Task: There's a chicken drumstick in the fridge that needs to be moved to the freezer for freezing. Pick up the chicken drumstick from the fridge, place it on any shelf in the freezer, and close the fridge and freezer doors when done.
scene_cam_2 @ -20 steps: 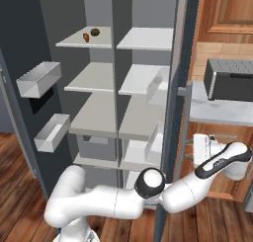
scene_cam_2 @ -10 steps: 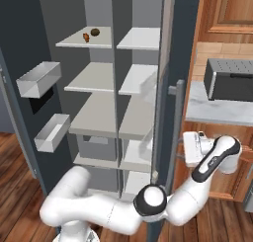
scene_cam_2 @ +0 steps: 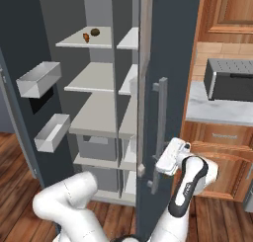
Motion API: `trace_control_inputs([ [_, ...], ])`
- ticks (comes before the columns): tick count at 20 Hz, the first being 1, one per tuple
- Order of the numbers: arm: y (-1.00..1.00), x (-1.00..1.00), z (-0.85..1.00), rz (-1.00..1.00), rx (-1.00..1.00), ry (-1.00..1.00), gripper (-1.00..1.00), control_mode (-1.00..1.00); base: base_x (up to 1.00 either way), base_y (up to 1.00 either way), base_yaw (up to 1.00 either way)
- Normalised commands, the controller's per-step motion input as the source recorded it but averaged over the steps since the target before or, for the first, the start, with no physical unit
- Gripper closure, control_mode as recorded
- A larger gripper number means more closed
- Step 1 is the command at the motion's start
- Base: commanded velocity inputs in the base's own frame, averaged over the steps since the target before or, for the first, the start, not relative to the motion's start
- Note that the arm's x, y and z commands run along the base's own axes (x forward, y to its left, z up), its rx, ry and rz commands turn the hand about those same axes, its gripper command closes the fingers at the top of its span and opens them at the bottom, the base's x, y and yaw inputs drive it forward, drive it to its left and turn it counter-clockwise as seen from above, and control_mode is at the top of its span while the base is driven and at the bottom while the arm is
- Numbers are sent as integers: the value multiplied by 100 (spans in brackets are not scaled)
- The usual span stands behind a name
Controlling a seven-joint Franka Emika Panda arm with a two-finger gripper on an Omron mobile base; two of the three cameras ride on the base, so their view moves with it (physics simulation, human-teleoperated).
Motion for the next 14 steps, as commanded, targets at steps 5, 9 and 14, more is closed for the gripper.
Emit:
trace_control_inputs([
  [5,100,0,3,-38,8,-1,-100,-100,0,0,0],
  [9,100,0,19,-36,10,-1,-100,-100,0,0,0],
  [14,83,1,22,-32,17,0,-100,-100,0,0,0],
])
